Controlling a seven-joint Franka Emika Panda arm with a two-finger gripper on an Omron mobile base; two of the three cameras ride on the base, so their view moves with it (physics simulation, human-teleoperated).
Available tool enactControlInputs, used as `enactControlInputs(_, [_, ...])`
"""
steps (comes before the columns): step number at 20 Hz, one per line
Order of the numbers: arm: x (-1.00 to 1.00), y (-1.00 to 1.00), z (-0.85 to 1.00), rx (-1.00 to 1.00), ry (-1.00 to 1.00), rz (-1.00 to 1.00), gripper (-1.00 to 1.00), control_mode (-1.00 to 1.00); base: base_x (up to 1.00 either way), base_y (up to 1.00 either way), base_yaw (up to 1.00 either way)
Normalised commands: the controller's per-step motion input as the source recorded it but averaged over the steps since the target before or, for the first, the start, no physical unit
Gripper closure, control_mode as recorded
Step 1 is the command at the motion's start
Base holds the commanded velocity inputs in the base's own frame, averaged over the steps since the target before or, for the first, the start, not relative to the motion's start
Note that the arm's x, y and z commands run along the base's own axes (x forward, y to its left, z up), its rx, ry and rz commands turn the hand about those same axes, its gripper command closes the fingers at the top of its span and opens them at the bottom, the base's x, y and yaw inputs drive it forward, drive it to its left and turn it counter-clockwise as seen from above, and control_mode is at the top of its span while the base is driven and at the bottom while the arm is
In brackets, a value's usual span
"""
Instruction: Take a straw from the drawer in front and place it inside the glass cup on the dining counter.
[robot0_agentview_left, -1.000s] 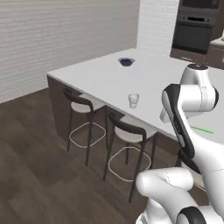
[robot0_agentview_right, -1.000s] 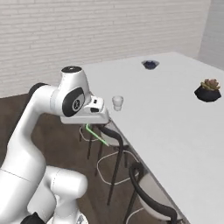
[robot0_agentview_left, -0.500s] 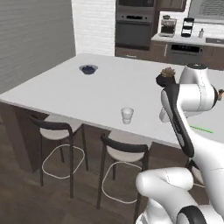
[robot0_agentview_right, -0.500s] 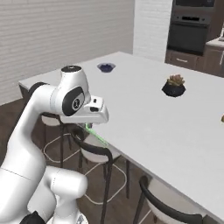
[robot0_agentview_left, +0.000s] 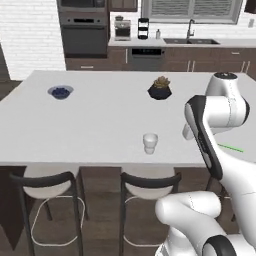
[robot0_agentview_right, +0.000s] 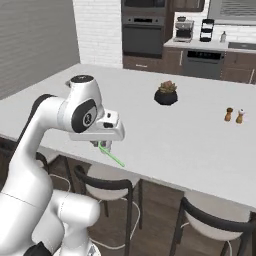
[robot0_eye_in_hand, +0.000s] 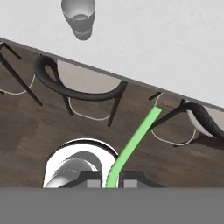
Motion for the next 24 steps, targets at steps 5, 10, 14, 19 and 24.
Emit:
enactControlInputs(5, [0.00, 0.00, 0.00, 0.00, 0.00, 0.00, 1.00, 1.00, 0.32, 0.85, -0.50])
enactControlInputs(10, [0.00, 0.00, 0.00, 0.00, 0.00, 0.00, 1.00, 1.00, 0.83, 0.28, -0.25])
enactControlInputs(14, [0.00, 0.00, 0.00, 0.00, 0.00, 0.00, 1.00, 1.00, 1.00, 0.12, -0.04])
enactControlInputs(19, [0.00, 0.00, 0.00, 0.00, 0.00, 0.00, 1.00, 1.00, 0.92, 0.33, 0.00])
enactControlInputs(24, [-0.01, 0.01, 0.61, 0.23, -0.07, 0.04, 1.00, -1.00, 0.10, 0.04, 0.00])
